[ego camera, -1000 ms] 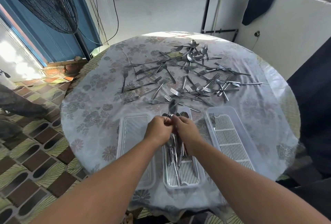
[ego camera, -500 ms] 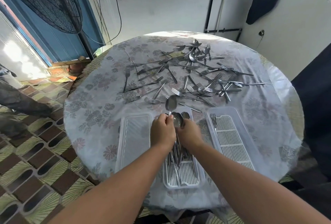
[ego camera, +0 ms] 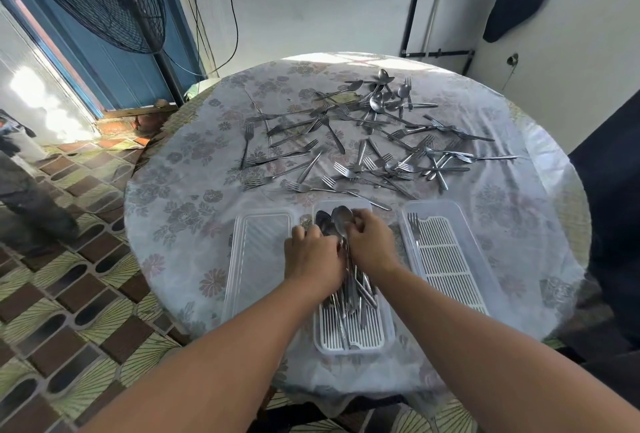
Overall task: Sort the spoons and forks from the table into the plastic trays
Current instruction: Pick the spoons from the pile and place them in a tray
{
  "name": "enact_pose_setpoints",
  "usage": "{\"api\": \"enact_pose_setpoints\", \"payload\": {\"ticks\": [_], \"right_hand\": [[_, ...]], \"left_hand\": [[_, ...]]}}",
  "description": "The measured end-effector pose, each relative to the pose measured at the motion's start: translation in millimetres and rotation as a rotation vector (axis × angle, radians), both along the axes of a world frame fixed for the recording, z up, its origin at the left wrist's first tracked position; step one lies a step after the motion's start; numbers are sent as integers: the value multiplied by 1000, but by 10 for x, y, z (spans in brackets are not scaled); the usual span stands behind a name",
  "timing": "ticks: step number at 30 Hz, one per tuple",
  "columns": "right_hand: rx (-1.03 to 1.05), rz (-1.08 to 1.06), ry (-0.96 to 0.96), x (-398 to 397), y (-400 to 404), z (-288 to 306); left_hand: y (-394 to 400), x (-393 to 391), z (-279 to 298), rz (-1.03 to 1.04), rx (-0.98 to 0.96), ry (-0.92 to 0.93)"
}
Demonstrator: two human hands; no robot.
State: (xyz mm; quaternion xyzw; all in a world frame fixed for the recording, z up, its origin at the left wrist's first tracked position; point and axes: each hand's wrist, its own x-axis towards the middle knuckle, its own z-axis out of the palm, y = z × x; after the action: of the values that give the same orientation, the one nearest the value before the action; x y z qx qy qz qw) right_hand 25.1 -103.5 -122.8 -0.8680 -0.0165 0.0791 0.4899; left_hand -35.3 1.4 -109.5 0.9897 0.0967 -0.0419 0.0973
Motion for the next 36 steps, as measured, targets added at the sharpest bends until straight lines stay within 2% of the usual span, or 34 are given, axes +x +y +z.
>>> {"api": "enact_pose_setpoints", "payload": {"ticks": [2,5,10,15,18,21,24,27,30,36], "right_hand": [[-2,13,-42,-36,-8,20],[-116,123,-192,-33,-29,27],[-560,178,-475,4,-67,-31],[-755,286,-402,35,-135,-143],[-856,399,-372,37,-172,-203],[-830,311,-386,17,-194,-228],[-824,180,-375,15,-250,-223],[-857,189,-329,25,-305,-200],[-863,215,-322,24,-321,-174],[-841,275,-216,85,-351,-101]], "left_hand": [[43,-64,-11,-120,126,-9],[11,-147,-91,-240,263,79],[6,-126,-18,-309,450,179],[88,-5,13,-373,564,257],[114,128,-5,-352,567,250],[121,209,46,-313,556,228],[75,192,50,-274,421,114],[-9,119,-52,-277,280,3],[-75,89,-110,-315,240,48],[20,203,-82,-355,309,76]]}}
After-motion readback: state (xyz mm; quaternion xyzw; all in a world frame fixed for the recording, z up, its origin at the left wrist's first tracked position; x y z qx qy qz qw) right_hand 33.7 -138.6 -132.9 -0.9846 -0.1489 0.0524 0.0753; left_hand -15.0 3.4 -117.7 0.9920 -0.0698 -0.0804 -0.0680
